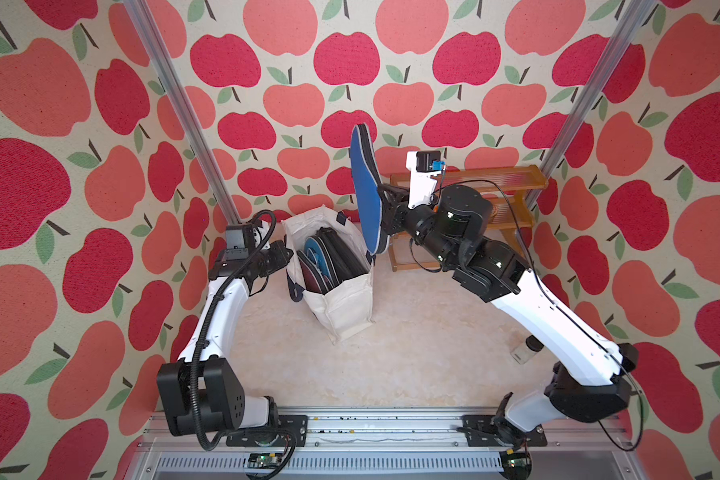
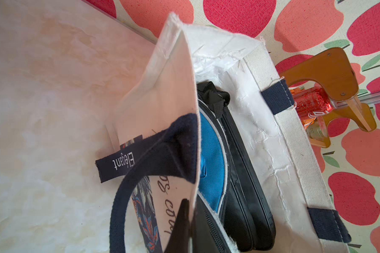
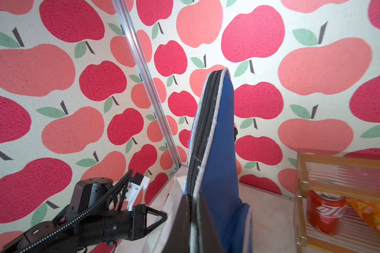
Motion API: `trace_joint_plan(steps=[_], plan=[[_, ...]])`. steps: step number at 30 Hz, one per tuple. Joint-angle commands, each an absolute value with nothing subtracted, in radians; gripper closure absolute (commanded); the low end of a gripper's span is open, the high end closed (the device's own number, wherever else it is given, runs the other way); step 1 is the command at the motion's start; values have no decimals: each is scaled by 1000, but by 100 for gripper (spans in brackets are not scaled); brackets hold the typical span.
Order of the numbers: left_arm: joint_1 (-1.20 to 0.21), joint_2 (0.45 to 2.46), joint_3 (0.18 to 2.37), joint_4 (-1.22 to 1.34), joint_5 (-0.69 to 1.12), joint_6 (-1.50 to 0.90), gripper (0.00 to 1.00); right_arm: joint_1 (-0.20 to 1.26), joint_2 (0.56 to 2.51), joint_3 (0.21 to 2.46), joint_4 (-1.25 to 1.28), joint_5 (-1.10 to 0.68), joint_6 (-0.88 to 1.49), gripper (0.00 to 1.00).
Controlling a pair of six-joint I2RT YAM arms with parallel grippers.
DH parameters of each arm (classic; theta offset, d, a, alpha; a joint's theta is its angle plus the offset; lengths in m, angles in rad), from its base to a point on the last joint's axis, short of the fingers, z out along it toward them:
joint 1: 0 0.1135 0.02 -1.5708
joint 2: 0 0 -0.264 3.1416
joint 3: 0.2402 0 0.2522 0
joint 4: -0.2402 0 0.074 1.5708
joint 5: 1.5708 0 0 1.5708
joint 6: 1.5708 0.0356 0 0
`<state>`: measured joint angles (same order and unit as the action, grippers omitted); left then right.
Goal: Remove the ping pong set from the canvas bag
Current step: Pick up the ping pong set from the canvas bag, then place the ping pong set at the center of the board.
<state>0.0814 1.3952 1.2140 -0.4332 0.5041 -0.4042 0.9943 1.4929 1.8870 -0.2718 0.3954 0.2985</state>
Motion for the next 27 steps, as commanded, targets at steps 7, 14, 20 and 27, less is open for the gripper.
trace_joint_plan(steps=[7,14,20,27], plan=[[55,1419,1207,-454,491,-380,100,963,1184,1529,-279,660,272,100],[41,1418,1219,-468,482,-371,100,934,1037,1268,-433,829,337,100],[35,1423,1249,-487,486,-369,100,849,1026,1110,-522,847,386,100],[35,1414,1315,-533,486,-371,100,782,1152,1045,-564,857,378,100]])
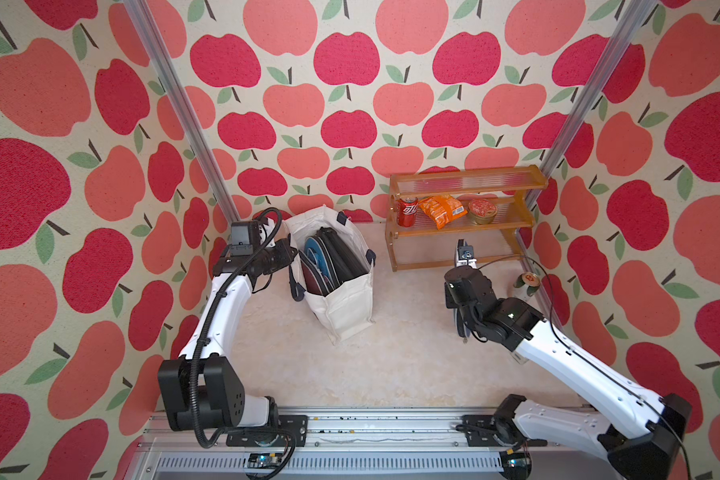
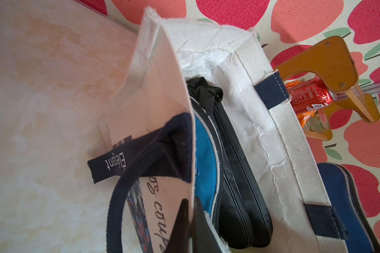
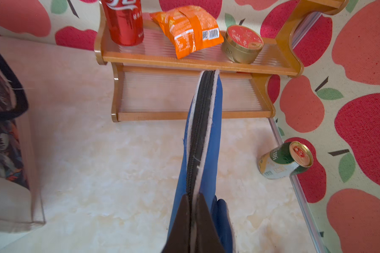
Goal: Remove the ping pong set from the canvas bag
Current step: Place the ping pong set at the center of the board.
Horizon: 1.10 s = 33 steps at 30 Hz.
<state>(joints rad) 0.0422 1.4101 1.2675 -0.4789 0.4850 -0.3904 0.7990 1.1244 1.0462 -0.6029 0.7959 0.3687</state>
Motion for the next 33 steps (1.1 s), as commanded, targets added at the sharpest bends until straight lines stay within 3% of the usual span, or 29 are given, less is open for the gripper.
trace_joint_plan(steps=[1,15,33], plan=[[36,1413,1321,-537,486,-370,100,776,1176,1047,-576,858,377,100],[37,1420,1395,-600,487,-350,100,732,1563,1147,-678,893,321,100],[48,1423,1414,-632,486,-333,100,673,1774,1199,-669,852,280,100]])
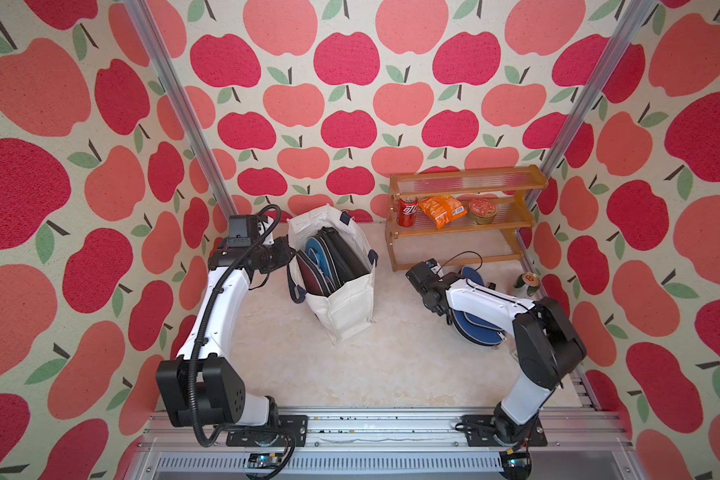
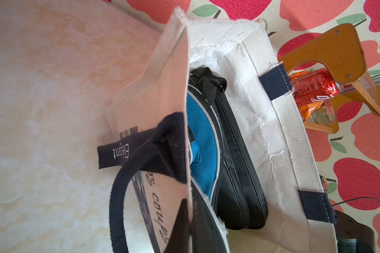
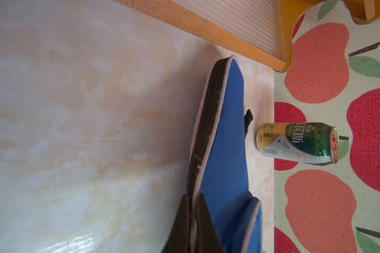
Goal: Remove the ping pong set from the canvas bag
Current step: Place the ping pong set at the center of the board.
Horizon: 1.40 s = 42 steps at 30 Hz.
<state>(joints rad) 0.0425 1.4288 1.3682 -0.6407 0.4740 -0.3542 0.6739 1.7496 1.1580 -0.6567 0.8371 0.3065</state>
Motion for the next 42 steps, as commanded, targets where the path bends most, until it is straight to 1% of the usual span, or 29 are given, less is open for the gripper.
trace_joint_plan(steps=[1,13,24,42], plan=[[48,1425,1412,-630,487,-333,100,673,1783,1202,-663,854,274,100],[51,1434,1410,-633,483,-331,100,673,1867,1209,-619,866,195,100],[51,1446,1414,-638,476,-330,100,671,1889,1154,-527,860,111,100],[1,1469,1417,-643,430,-347,100,610,1918,1105,-566,806,48,100]])
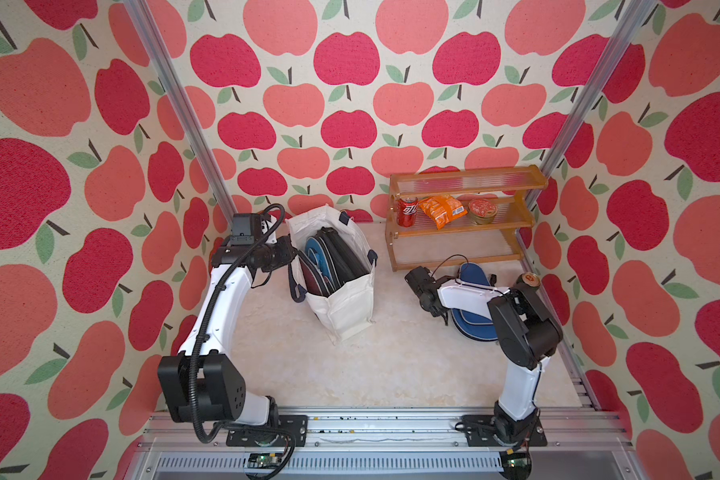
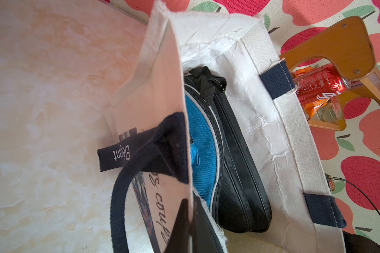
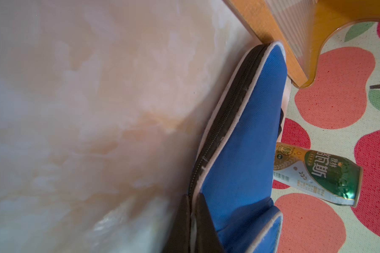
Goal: Remove the ping pong set from the canvas bag
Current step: Place the ping pong set at the center of the board.
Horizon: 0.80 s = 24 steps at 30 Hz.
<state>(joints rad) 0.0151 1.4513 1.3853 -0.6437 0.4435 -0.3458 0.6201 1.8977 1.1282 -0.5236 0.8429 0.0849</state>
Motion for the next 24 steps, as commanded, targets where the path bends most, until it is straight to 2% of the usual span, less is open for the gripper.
trace_joint_plan(steps=[1,19,24], plan=[[-3,1471,1418,-643,426,-346,100,608,1917,1100,-566,807,45,100],[-34,1486,1440,-652,400,-346,100,589,1852,1021,-567,809,57,100],[-32,1483,1442,-662,393,-341,100,588,1792,1016,-580,794,74,92]])
